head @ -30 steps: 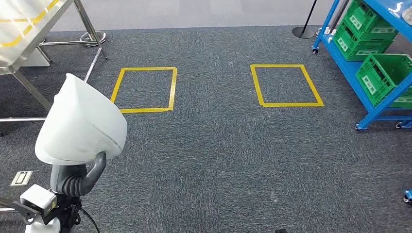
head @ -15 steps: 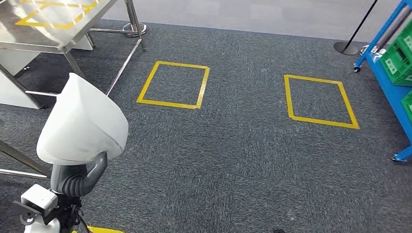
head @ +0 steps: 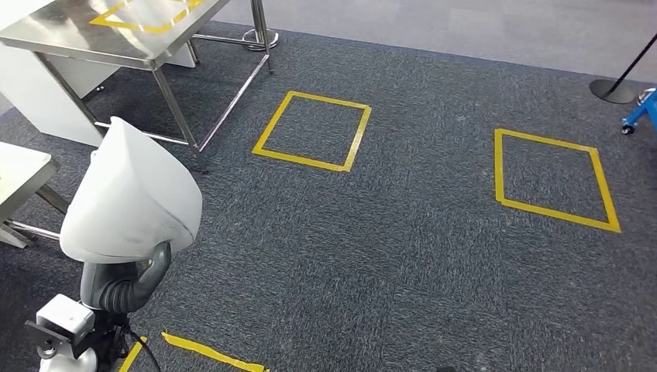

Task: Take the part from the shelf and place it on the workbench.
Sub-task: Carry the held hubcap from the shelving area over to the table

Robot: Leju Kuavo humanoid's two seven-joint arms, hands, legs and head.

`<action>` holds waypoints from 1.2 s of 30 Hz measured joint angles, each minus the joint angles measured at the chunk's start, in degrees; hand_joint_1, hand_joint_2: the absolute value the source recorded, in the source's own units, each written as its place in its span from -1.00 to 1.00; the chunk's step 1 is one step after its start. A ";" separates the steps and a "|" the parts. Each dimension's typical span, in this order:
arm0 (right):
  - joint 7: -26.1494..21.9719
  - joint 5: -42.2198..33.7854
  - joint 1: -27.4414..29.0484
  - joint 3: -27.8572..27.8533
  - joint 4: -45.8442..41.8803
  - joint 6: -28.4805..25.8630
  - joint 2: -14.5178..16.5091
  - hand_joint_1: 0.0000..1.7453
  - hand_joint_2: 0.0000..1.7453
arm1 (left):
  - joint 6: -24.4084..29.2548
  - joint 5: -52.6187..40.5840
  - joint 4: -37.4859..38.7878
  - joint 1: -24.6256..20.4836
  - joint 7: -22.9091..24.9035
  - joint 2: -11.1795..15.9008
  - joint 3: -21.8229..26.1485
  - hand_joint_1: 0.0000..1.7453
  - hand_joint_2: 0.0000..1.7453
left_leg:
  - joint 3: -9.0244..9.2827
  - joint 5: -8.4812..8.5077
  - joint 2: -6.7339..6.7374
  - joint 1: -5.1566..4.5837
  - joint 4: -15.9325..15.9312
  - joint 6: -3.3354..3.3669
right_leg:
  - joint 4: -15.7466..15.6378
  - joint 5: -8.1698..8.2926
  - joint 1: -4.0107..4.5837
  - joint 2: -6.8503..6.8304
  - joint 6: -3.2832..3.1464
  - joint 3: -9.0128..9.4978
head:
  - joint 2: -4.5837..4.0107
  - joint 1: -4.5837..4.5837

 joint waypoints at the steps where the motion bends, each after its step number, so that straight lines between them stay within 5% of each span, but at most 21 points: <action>1: -0.03 0.15 -0.03 0.00 0.00 0.03 0.00 -1.00 1.00 | 0.20 -0.32 -0.24 0.35 -0.09 0.10 0.02 1.00 1.00 | 0.38 0.00 0.29 -0.14 -0.87 0.44 | 0.07 -0.14 0.15 -0.49 0.31 0.09 | 0.00 0.04; 3: -0.06 0.33 -0.14 0.01 0.00 0.10 0.00 -1.00 1.00 | 0.49 -0.89 -0.70 1.13 -0.16 0.32 0.05 1.00 1.00 | 0.27 0.18 -0.99 -0.22 -0.91 1.26 | 0.04 -0.31 0.19 -1.40 0.95 0.28 | 0.00 0.08; 5: -0.05 0.53 -0.25 0.03 0.00 0.14 0.02 -1.00 1.00 | 0.86 -1.36 -1.21 1.66 -0.26 0.51 0.20 1.00 1.00 | 0.23 0.49 -2.24 0.00 -1.16 1.94 | 1.49 -1.52 -0.09 0.53 1.72 -0.18 | 0.00 0.14; 7: 0.09 0.73 -0.26 0.06 0.00 0.08 0.05 -1.00 1.00 | 1.28 -1.62 -1.72 2.14 -0.40 0.57 0.41 1.00 1.00 | 0.17 0.72 -3.43 0.23 -1.28 2.38 | 7.08 -4.63 -0.35 3.74 2.22 -2.74 | 0.00 0.29; 9: 0.34 0.82 -0.15 0.07 0.00 -0.02 0.07 -1.00 1.00 | 1.49 -1.75 -2.11 2.96 -0.46 0.64 0.65 1.00 1.00 | 0.00 0.78 -4.75 0.21 -1.18 2.52 | 14.31 -7.38 -0.35 4.72 2.31 -6.40 | 0.00 0.35; 10: 0.40 0.84 -0.09 0.07 0.00 -0.05 0.07 -1.00 1.00 | 1.53 -1.83 -2.29 3.40 -0.47 0.68 0.77 1.00 1.00 | -0.07 0.79 -5.49 0.20 -1.08 2.53 | 16.06 -7.44 -0.35 4.83 2.26 -7.44 | 0.00 0.36; 12: 0.38 0.85 -0.11 0.08 0.00 -0.05 0.08 -1.00 1.00 | 1.61 -2.03 -2.70 4.00 -0.47 0.75 0.95 1.00 1.00 | -0.13 0.81 -6.98 0.20 -0.89 2.48 | 12.73 -4.41 -0.42 5.22 1.99 -6.19 | 0.00 0.37; 14: 0.30 0.81 -0.23 0.08 0.00 -0.10 0.09 -1.00 1.00 | 1.64 -2.19 -3.14 4.25 -0.47 0.77 0.98 1.00 1.00 | -0.20 0.86 -8.32 0.17 -0.73 2.14 | 4.84 -0.95 -0.51 7.32 1.62 -2.59 | 0.00 0.36; 16: 0.33 0.71 -0.33 0.07 0.00 -0.19 0.13 -1.00 1.00 | 1.63 -2.30 -3.41 4.38 -0.45 0.79 0.97 1.00 1.00 | -0.43 1.06 -9.44 0.13 -0.76 1.44 | 0.81 0.09 -0.38 8.83 1.23 -0.82 | 0.00 0.36; 18: 0.40 0.64 -0.40 0.07 0.00 -0.25 0.20 -1.00 1.00 | 1.63 -2.38 -3.55 4.53 -0.44 0.81 0.96 1.00 1.00 | -0.71 1.46 -10.57 0.20 -1.16 0.58 | 0.47 0.31 -0.21 8.02 0.58 -0.71 | 0.00 0.38; 20: 0.40 0.62 -0.47 0.07 0.00 -0.27 0.34 -1.00 1.00 | 1.63 -2.44 -3.69 4.66 -0.46 0.89 0.98 1.00 1.00 | -1.39 0.90 -9.46 0.12 -0.38 -0.02 | -0.05 0.79 -0.34 6.72 -0.30 -0.47 | 0.00 0.29; 23: 0.32 0.63 -0.32 0.05 0.00 -0.29 0.46 -1.00 1.00 | 1.63 -2.50 -3.77 4.60 -0.46 0.97 1.01 1.00 1.00 | -5.24 -4.05 -5.06 -0.02 8.11 -0.42 | -0.43 1.10 -0.30 4.75 -1.08 -0.46 | 0.00 -0.03; 25: 0.28 0.66 -0.16 0.04 0.00 -0.27 0.45 -1.00 1.00 | 1.62 -2.50 -3.76 4.71 -0.44 0.97 1.01 1.00 1.00 | -7.65 -6.20 -4.21 0.08 13.86 -0.65 | -0.39 1.06 -0.16 3.28 -1.18 -0.56 | 0.00 -0.04; 26: 0.25 0.66 -0.15 0.04 0.00 -0.20 0.44 -1.00 1.00 | 1.56 -2.50 -3.75 4.76 -0.45 0.97 1.01 1.00 1.00 | -7.53 -5.80 -4.03 0.09 14.09 -0.68 | -0.36 1.04 -0.14 2.57 -1.19 -0.59 | 0.00 -0.05; 29: 0.00 0.55 -0.20 0.04 0.00 0.30 0.38 -1.00 1.00 | 1.24 -2.44 -3.71 4.52 -0.70 0.97 1.02 1.00 1.00 | -1.88 -1.39 -1.74 -0.08 4.37 -0.25 | -0.15 0.81 0.01 0.73 -0.86 -0.44 | 0.00 -0.07; 31: -0.25 0.47 -0.21 0.04 0.00 0.54 0.24 -1.00 1.00 | 1.09 -2.31 -3.63 4.13 -0.91 0.97 1.04 1.00 1.00 | 0.86 -0.14 -0.12 -0.37 -0.67 0.54 | 0.03 0.56 0.30 -0.29 -0.33 -0.33 | 0.00 0.01; 34: -0.40 0.42 -0.29 0.04 0.00 0.64 0.02 -1.00 1.00 | 0.96 -2.17 -3.46 3.94 -1.05 0.98 1.21 1.00 1.00 | 0.90 0.12 -1.30 -0.41 -1.40 1.62 | 0.09 0.35 0.35 -1.43 0.61 -0.11 | 0.00 0.08; 36: -0.35 0.39 -0.36 0.04 0.00 0.64 -0.07 -1.00 1.00 | 0.94 -2.07 -3.39 3.73 -1.20 0.99 1.35 1.00 1.00 | 0.93 0.53 -2.42 -0.06 -1.72 2.28 | 2.16 -1.22 0.08 0.71 1.38 -0.84 | 0.00 0.21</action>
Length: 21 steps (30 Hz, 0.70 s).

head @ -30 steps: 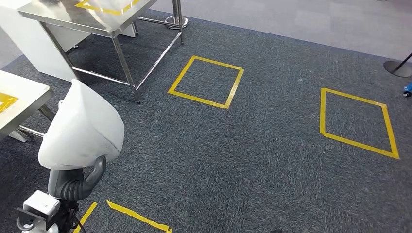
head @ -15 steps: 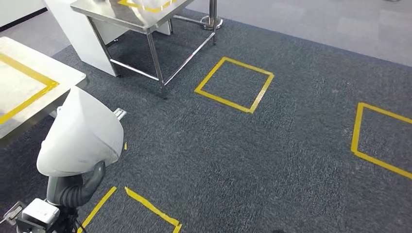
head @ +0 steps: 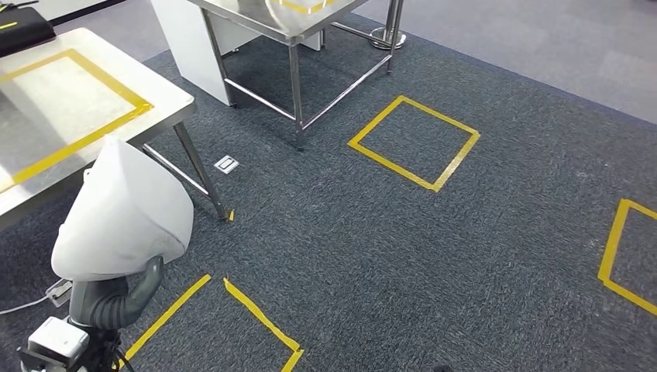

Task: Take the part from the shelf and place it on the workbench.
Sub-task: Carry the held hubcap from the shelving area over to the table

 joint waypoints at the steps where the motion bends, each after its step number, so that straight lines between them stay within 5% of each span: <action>1: 0.11 -0.01 -0.01 0.00 0.00 -0.04 -0.04 -1.00 1.00 | 0.00 0.05 0.04 -0.14 -0.07 -0.01 0.03 1.00 1.00 | -0.01 0.17 -0.54 0.18 -0.08 0.24 | 2.75 -1.63 -0.20 1.69 0.34 -1.23 | 0.00 0.11; 3: 0.50 -0.01 0.07 0.00 0.00 -0.17 -0.10 -1.00 1.00 | 0.00 0.10 0.14 -0.30 -0.11 -0.04 0.06 1.00 1.00 | -0.37 0.32 -1.73 0.24 0.04 0.45 | 10.13 -5.07 -0.41 3.85 0.79 -4.74 | 0.00 0.28; 5: 0.76 -0.01 0.19 0.00 0.00 -0.27 -0.14 -1.00 1.00 | 0.00 0.10 0.25 -0.28 -0.05 -0.08 0.07 1.00 1.00 | -0.67 0.35 -3.16 0.26 0.35 0.45 | 13.22 -5.22 -0.51 4.16 0.91 -6.41 | 0.00 0.30; 7: 0.80 -0.01 0.19 0.00 0.00 -0.32 -0.15 -1.00 1.00 | 0.00 0.09 0.31 -0.29 0.05 -0.08 0.07 1.00 1.00 | -0.84 0.32 -4.58 0.32 0.76 0.27 | 8.07 -1.68 -0.71 4.84 0.80 -4.06 | 0.00 0.31; 9: 0.81 -0.05 0.14 0.00 0.00 -0.34 -0.16 -1.00 1.00 | 0.00 0.09 0.32 -0.39 0.08 -0.09 0.07 1.00 1.00 | -1.10 0.33 -5.78 0.34 1.09 -0.26 | 1.22 0.85 -0.92 7.23 0.65 -0.87 | 0.00 0.31; 11: 0.96 -0.08 0.10 0.00 0.00 -0.34 -0.16 -1.00 1.00 | -0.03 0.09 0.40 -0.62 0.10 -0.10 0.04 1.00 1.00 | -1.45 0.59 -6.85 0.38 1.03 -1.14 | -1.24 1.17 -0.75 8.42 0.27 0.08 | 0.00 0.31; 13: 1.07 -0.08 0.03 -0.01 0.00 -0.29 -0.16 -1.00 1.00 | -0.07 0.07 0.57 -0.99 0.19 -0.15 -0.01 1.00 1.00 | -1.77 0.99 -7.80 0.49 0.72 -2.04 | -1.61 1.59 -0.62 7.19 -0.54 0.13 | 0.00 0.32; 16: 0.85 -0.09 -0.08 -0.04 0.00 -0.15 -0.15 -1.00 1.00 | -0.10 -0.03 0.94 -1.96 0.61 -0.19 -0.15 1.00 1.00 | -3.79 -1.43 -4.71 0.37 4.50 -2.77 | -2.36 2.18 -0.82 5.24 -1.82 0.50 | 0.00 0.07; 19: 1.02 -0.27 0.01 -0.08 0.00 -0.19 -0.20 -1.00 1.00 | -0.29 -0.05 1.53 -2.77 1.24 -0.25 -0.39 1.00 1.00 | -8.32 -6.37 -1.88 0.41 14.83 -3.24 | -2.38 2.12 -0.54 3.17 -2.29 0.44 | 0.00 -0.12; 21: 1.21 -0.48 -0.03 -0.16 0.00 -0.32 -0.19 -1.00 1.00 | -0.55 -0.04 2.08 -3.24 1.52 -0.30 -0.56 1.00 1.00 | -8.19 -5.57 -1.47 0.45 15.43 -3.33 | -2.29 2.03 -0.49 1.79 -2.26 0.44 | 0.00 -0.12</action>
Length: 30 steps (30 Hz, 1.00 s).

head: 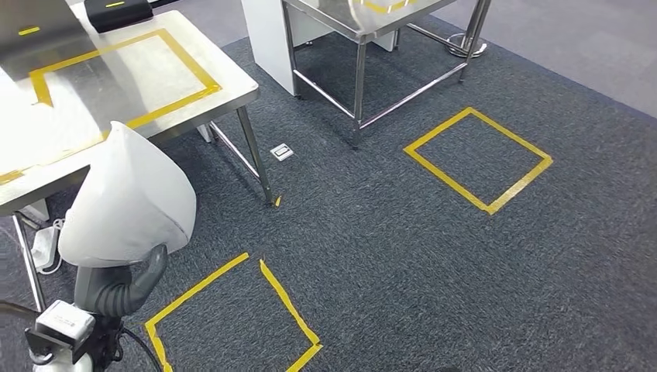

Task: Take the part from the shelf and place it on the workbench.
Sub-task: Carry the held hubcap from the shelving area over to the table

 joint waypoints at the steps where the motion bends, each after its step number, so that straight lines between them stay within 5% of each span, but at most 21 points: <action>1: 0.04 -0.09 -0.06 -0.04 0.00 -0.07 0.02 -1.00 1.00 | -0.08 0.01 0.22 -0.34 0.07 -0.04 -0.07 1.00 1.00 | 1.70 1.71 0.42 0.00 -2.94 0.07 | 0.07 -0.08 0.01 -0.62 0.09 0.05 | 0.00 0.00; 3: 0.16 -0.29 -0.16 -0.11 0.00 -0.18 0.05 -1.00 1.00 | -0.18 0.01 0.56 -1.15 0.14 -0.16 -0.19 1.00 1.00 | 5.90 4.45 2.66 -0.27 -10.62 0.62 | 0.35 -0.42 0.21 -1.75 0.52 0.17 | 0.00 -0.01; 5: 0.45 -0.62 -0.18 -0.20 0.00 -0.29 0.09 -1.00 1.00 | -0.42 0.02 0.89 -1.90 0.33 -0.42 -0.43 1.00 1.00 | 7.69 5.08 3.84 -0.59 -14.21 1.57 | 0.52 -0.67 0.53 -2.69 1.12 0.26 | 0.00 0.09; 7: 0.62 -0.98 -0.33 -0.31 0.00 -0.36 0.11 -1.00 1.00 | -0.89 0.08 1.33 -2.63 0.84 -0.75 -0.85 1.00 1.00 | 7.54 5.27 2.69 -0.66 -14.42 2.45 | 0.40 -0.71 0.65 -3.67 1.71 0.42 | 0.00 0.18; 10: 0.60 -1.34 -0.62 -0.63 0.00 -0.38 0.22 -1.00 1.00 | -1.39 0.27 2.09 -4.40 1.71 -1.72 -1.65 1.00 1.00 | 7.42 5.85 1.02 -0.22 -14.89 3.51 | 3.63 -2.95 0.28 -0.53 2.79 -0.91 | 0.00 0.30; 11: 0.60 -1.42 -0.62 -0.74 0.00 -0.39 0.26 -1.00 1.00 | -1.48 0.34 2.34 -4.99 1.85 -2.11 -1.96 1.00 1.00 | 7.31 5.95 0.48 -0.10 -14.92 3.70 | 6.80 -4.64 0.11 1.14 3.06 -2.43 | 0.00 0.39; 13: 0.61 -1.51 -0.48 -0.96 0.00 -0.40 0.32 -1.00 1.00 | -1.64 0.42 2.86 -5.61 1.95 -2.63 -2.44 1.00 1.00 | 7.05 6.03 -0.73 -0.06 -14.80 3.84 | 14.12 -7.61 0.01 2.33 3.31 -6.15 | 0.00 0.48; 15: 0.61 -1.53 -0.26 -1.15 0.00 -0.40 0.31 -1.00 1.00 | -1.71 0.44 3.35 -5.73 1.98 -2.84 -2.73 1.00 1.00 | 6.90 6.06 -2.08 -0.03 -14.59 3.80 | 15.84 -6.84 -0.09 2.50 3.35 -7.37 | 0.00 0.50; 18: 0.61 -1.55 -0.15 -1.26 0.00 -0.40 0.31 -1.00 1.00 | -1.73 0.45 3.76 -6.13 1.97 -3.12 -2.87 1.00 1.00 | 6.74 6.07 -3.97 0.05 -14.24 3.29 | 5.53 -1.23 -0.45 4.45 3.21 -2.88 | 0.00 0.53; 20: 0.61 -1.61 -0.14 -1.35 0.00 -0.42 0.33 -1.00 1.00 | -1.84 0.49 3.95 -6.56 2.01 -3.30 -2.97 1.00 1.00 | 6.41 6.24 -5.12 0.05 -14.16 2.48 | 1.22 -0.12 -0.49 5.90 2.98 -1.03 | 0.00 0.50; 22: 0.58 -1.72 -0.17 -1.53 0.00 -0.49 0.38 -1.00 1.00 | -2.09 0.58 4.22 -6.89 2.12 -3.38 -3.13 1.00 1.00 | 6.16 6.63 -6.23 0.14 -14.47 1.60 | 0.86 -0.13 -0.37 5.31 2.41 -0.87 | 0.00 0.48; 23: 0.55 -1.76 -0.22 -1.61 0.00 -0.53 0.45 -1.00 1.00 | -2.20 0.64 4.37 -6.99 2.19 -3.39 -3.19 1.00 1.00 | 6.01 6.65 -6.17 0.21 -14.44 1.28 | 0.69 0.04 -0.41 4.68 2.02 -0.73 | 0.00 0.49; 25: 0.37 -1.84 -0.26 -1.70 0.00 -0.61 0.59 -1.00 1.00 | -2.38 0.85 4.70 -7.48 2.31 -3.39 -3.27 1.00 1.00 | 4.79 5.16 -3.97 0.08 -12.15 0.80 | 0.30 0.35 -0.54 3.48 1.19 -0.48 | 0.00 0.22; 28: -0.13 -1.86 0.03 -1.82 0.00 -0.69 0.63 -1.00 1.00 | -2.66 1.17 5.50 -8.28 2.40 -3.45 -3.48 1.00 1.00 | 0.23 0.34 -0.56 0.02 -2.10 0.36 | 0.24 0.33 -0.26 1.49 0.51 -0.45 | 0.00 -0.05; 30: -0.32 -1.86 0.13 -1.95 0.00 -0.68 0.64 -1.00 1.00 | -2.85 1.40 6.12 -8.37 2.46 -3.46 -3.62 1.00 1.00 | -0.82 0.19 -0.16 0.05 0.62 0.27 | 0.31 0.23 -0.18 0.22 0.45 -0.44 | 0.00 -0.07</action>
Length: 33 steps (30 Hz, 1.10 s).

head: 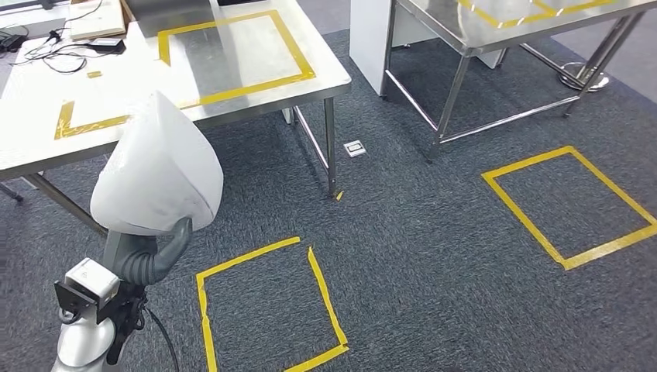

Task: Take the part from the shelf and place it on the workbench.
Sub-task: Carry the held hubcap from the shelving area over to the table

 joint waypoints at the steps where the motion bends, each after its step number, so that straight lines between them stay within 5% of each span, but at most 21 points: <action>1: -0.04 -0.02 0.00 -0.07 0.00 0.05 0.01 -1.00 1.00 | -0.08 0.14 0.27 -0.07 0.03 0.01 -0.08 1.00 1.00 | 1.03 1.33 0.21 0.00 -1.80 0.06 | 0.06 -0.07 0.01 -0.60 0.03 0.03 | 0.00 -0.01; 3: -0.10 -0.16 -0.01 -0.19 0.00 0.14 0.07 -1.00 1.00 | -0.18 0.40 0.68 -0.54 0.03 0.00 -0.29 1.00 1.00 | 4.96 4.33 2.00 -0.27 -9.07 0.47 | 0.21 -0.32 0.16 -1.74 0.32 0.16 | 0.00 -0.02; 5: -0.10 -0.33 0.01 -0.38 0.00 0.16 0.10 -1.00 1.00 | -0.25 0.61 1.04 -1.35 0.03 -0.11 -0.61 1.00 1.00 | 7.47 5.48 3.57 -0.63 -14.03 1.35 | 0.37 -0.59 0.50 -2.82 0.84 0.24 | 0.00 0.07; 8: -0.14 -0.46 -0.08 -0.69 0.00 0.21 0.10 -1.00 1.00 | -0.32 0.89 1.60 -2.05 0.05 -0.19 -0.86 1.00 1.00 | 7.48 5.63 2.43 -0.77 -14.84 2.60 | 0.31 -0.74 0.62 -4.02 1.75 0.40 | 0.00 0.19; 10: -0.32 -0.62 -0.10 -0.75 0.00 0.31 0.10 -1.00 1.00 | -0.33 0.97 1.95 -2.48 0.13 -0.16 -0.99 1.00 1.00 | 7.46 5.99 1.39 -0.45 -15.15 3.30 | 2.17 -2.19 0.37 -2.13 2.46 -0.30 | 0.00 0.31; 12: -0.68 -0.85 0.06 -0.85 0.00 0.36 0.10 -1.00 1.00 | -0.25 0.89 2.33 -3.04 0.22 -0.18 -1.32 1.00 1.00 | 7.32 6.19 0.55 -0.22 -15.25 3.73 | 8.27 -5.51 0.14 0.93 2.97 -3.12 | 0.00 0.58; 14: -1.04 -1.38 0.32 -1.12 0.00 0.26 0.09 -1.00 1.00 | 0.32 0.30 2.79 -3.23 0.37 -0.14 -1.67 1.00 1.00 | 7.17 6.22 -0.26 -0.20 -15.18 3.87 | 14.76 -7.86 0.06 2.00 3.17 -6.42 | 0.00 0.72; 15: -1.14 -1.91 0.41 -1.38 0.00 0.10 0.08 -1.00 1.00 | 0.96 -0.39 3.00 -3.24 0.54 -0.11 -1.83 1.00 1.00 | 7.14 6.22 -0.64 -0.19 -15.13 3.86 | 15.75 -7.59 0.03 2.10 3.20 -7.08 | 0.00 0.72; 16: -1.09 -2.57 0.45 -1.72 0.00 -0.10 0.08 -1.00 1.00 | 1.91 -1.45 3.19 -3.30 0.87 -0.08 -1.96 1.00 1.00 | 7.14 6.21 -0.97 -0.17 -15.07 3.81 | 14.58 -6.27 -0.04 2.12 3.19 -6.73 | 0.00 0.72; 19: -0.03 -4.13 0.32 -3.03 0.00 -0.75 0.10 -1.00 1.00 | 6.76 -6.92 3.69 -3.93 2.54 -0.05 -2.31 1.00 1.00 | 7.07 6.13 -1.69 -0.19 -14.75 3.21 | 4.07 -1.00 -0.24 2.60 2.95 -2.22 | 0.00 0.72; 21: 0.77 -4.39 0.24 -3.73 0.00 -0.98 0.23 -1.00 1.00 | 10.89 -11.32 4.01 -4.49 3.61 -0.02 -2.57 1.00 1.00 | 6.87 6.05 -1.95 -0.39 -14.61 2.74 | 0.67 -0.16 -0.20 2.98 2.63 -0.91 | 0.00 0.71; 24: 1.09 -4.03 0.22 -4.13 0.00 -1.02 0.48 -1.00 1.00 | 15.88 -16.02 4.37 -4.82 4.74 0.44 -2.91 1.00 1.00 | 6.96 6.11 -1.90 -0.52 -14.82 3.13 | 0.37 0.05 -0.10 2.96 2.34 -0.92 | 0.00 0.69; 33: 1.31 -2.16 0.09 -4.43 0.00 -0.56 0.78 -1.00 1.00 | 21.88 -22.93 4.56 -3.97 6.86 2.64 -3.17 1.00 1.00 | 7.26 6.40 -1.89 -0.55 -15.37 2.61 | 0.36 0.09 -0.15 2.95 1.86 -0.89 | 0.00 0.68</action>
